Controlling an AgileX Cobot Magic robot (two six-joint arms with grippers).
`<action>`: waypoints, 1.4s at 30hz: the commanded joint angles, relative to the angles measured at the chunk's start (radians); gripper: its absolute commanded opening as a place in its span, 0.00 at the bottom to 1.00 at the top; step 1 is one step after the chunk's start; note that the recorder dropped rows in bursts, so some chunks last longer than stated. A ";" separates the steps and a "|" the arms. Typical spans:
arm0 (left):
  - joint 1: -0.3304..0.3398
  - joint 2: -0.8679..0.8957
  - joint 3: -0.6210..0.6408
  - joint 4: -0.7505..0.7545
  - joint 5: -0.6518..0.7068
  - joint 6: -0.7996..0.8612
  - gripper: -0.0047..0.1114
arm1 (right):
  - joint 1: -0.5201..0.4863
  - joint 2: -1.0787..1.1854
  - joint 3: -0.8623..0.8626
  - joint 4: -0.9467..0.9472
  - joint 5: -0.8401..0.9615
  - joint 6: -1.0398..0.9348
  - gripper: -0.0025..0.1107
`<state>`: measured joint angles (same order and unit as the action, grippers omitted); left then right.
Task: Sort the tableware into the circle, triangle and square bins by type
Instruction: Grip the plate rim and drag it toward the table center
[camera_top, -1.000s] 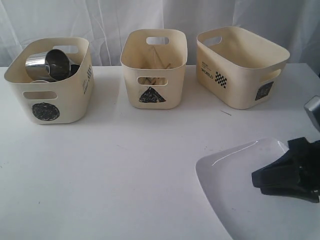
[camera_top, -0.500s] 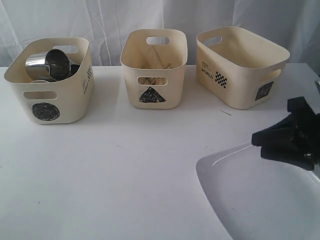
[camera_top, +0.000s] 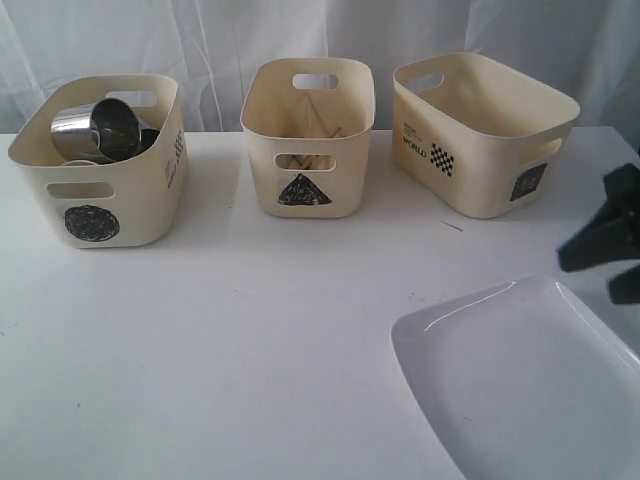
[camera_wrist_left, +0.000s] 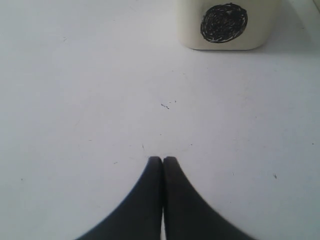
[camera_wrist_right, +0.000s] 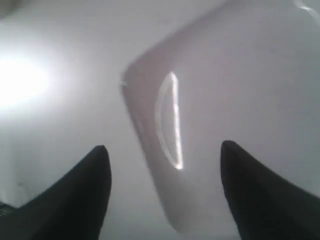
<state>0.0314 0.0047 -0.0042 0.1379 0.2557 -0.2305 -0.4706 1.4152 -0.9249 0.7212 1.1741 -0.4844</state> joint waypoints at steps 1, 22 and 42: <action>-0.009 -0.005 0.004 -0.006 -0.005 -0.004 0.04 | -0.101 0.046 -0.069 -0.326 0.047 0.184 0.55; -0.009 -0.005 0.004 -0.006 -0.005 -0.004 0.04 | -0.160 0.327 -0.062 -0.505 0.047 0.009 0.45; -0.009 -0.005 0.004 -0.006 -0.005 -0.004 0.04 | -0.158 0.566 -0.062 -0.278 -0.031 -0.191 0.41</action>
<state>0.0314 0.0047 -0.0042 0.1379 0.2557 -0.2305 -0.6238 1.9473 -0.9888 0.4091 1.1886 -0.6331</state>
